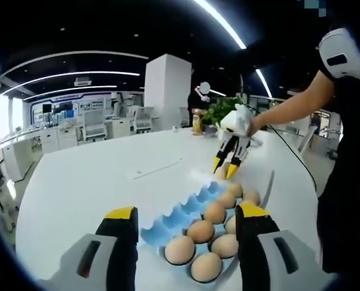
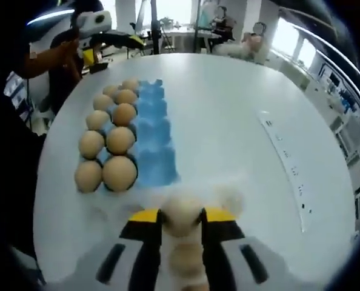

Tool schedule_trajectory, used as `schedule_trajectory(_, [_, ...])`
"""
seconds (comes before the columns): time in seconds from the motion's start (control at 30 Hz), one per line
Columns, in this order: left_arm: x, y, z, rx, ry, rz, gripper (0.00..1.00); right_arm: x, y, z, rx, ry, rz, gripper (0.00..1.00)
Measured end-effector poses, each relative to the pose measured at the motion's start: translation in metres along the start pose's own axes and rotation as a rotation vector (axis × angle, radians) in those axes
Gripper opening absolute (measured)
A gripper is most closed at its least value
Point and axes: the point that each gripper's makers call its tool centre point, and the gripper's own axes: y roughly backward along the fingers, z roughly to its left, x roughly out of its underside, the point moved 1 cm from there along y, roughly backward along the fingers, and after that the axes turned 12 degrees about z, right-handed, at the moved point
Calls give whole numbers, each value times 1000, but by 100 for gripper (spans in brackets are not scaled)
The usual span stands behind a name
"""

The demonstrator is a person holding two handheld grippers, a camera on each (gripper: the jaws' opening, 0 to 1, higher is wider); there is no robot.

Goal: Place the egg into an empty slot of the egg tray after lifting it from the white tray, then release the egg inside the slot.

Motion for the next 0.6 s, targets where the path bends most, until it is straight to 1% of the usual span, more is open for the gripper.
schedule_trajectory(0.1, [-2, 2, 0, -8, -1, -5, 66, -1, 4, 3, 3, 18, -20, 25])
schedule_trajectory(0.27, [-1, 5, 3, -17, -1, -2, 66, -4, 22, -2, 19, -4, -70, 25])
schedule_trajectory(0.47, [0, 3, 4, -21, 4, 0, 66, -4, 27, -2, 24, -10, -85, 25])
schedule_trajectory(0.6, [-1, 2, 2, -16, -2, 2, 65, -4, 28, 2, 25, -1, -78, 25])
